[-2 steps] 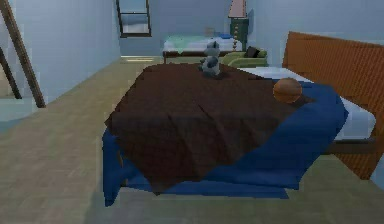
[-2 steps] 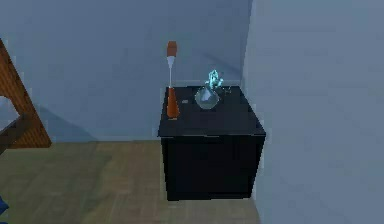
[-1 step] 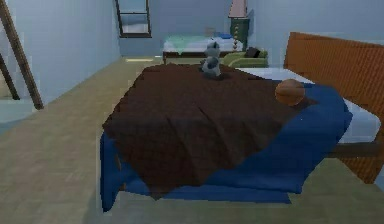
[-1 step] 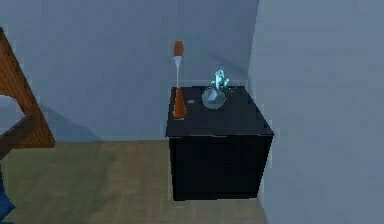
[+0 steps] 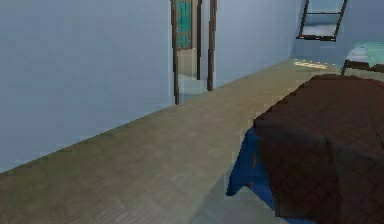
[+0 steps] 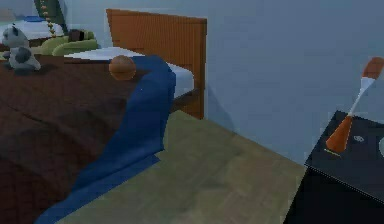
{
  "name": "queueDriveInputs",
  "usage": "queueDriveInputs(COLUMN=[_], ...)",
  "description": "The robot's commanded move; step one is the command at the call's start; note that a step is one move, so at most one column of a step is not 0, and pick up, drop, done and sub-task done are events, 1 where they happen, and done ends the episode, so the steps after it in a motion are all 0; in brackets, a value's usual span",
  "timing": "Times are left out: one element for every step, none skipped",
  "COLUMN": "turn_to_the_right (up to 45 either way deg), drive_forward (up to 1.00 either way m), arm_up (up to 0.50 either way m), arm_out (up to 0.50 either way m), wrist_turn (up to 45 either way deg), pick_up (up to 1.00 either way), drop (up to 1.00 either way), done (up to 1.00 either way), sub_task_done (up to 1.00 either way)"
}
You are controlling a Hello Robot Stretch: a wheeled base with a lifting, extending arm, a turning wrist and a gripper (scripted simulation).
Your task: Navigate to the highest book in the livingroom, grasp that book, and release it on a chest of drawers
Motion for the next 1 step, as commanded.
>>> queueDriveInputs(turn_to_the_right=[-18.0], drive_forward=[0.0], arm_up=[0.0], arm_out=[0.0], wrist_turn=[0.0], pick_up=[0.0], drop=[0.0], done=[0.0], sub_task_done=[0.0])
